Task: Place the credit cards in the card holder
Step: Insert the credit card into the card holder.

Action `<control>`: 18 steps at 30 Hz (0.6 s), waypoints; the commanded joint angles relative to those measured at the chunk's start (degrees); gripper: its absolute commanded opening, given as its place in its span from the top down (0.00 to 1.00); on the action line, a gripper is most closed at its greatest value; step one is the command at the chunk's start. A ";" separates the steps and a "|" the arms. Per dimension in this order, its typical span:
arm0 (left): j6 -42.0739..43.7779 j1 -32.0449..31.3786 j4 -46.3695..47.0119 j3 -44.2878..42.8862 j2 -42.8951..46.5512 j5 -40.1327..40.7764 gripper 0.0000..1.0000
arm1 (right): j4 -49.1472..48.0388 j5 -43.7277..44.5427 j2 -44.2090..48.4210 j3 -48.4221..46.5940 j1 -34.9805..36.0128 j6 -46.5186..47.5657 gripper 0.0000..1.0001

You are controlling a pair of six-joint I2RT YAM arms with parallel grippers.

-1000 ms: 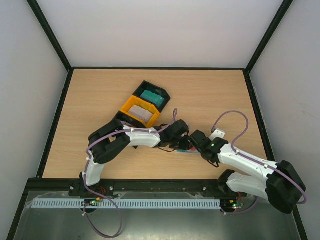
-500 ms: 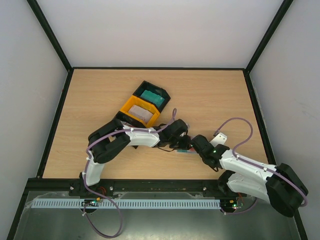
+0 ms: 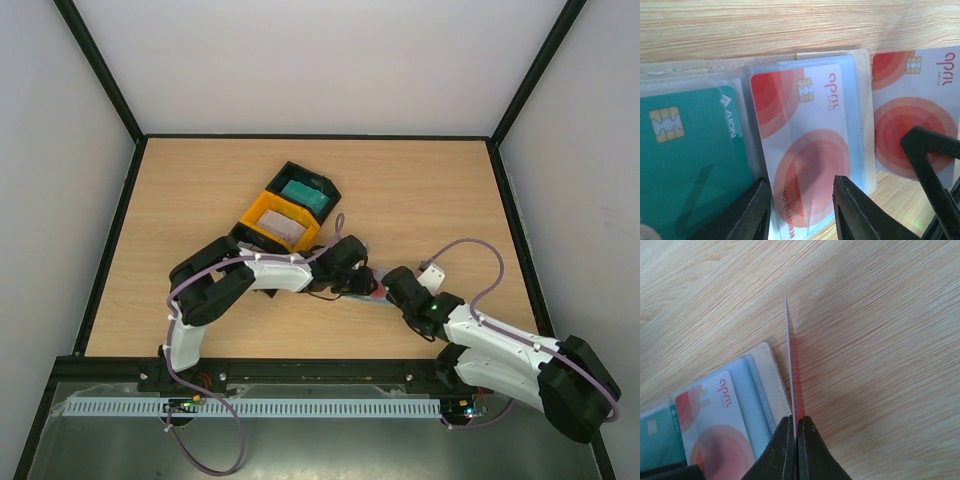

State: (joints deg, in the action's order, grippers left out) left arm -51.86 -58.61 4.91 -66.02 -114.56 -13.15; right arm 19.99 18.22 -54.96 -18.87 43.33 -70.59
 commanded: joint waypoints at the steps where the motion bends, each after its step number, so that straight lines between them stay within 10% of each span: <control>1: 0.08 0.21 -3.96 1.86 -0.27 0.64 0.62 | -2.93 -6.87 0.67 1.13 0.26 -0.17 0.98; 18: 7.48 -1.60 -0.38 0.16 1.23 -5.98 0.63 | -1.50 -5.35 1.48 1.60 0.21 -1.46 0.98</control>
State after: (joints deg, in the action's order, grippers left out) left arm -48.86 -58.17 6.04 -65.08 -114.15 -14.94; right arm 18.83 15.75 -53.65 -18.13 43.24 -70.57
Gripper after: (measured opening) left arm 0.373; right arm 0.021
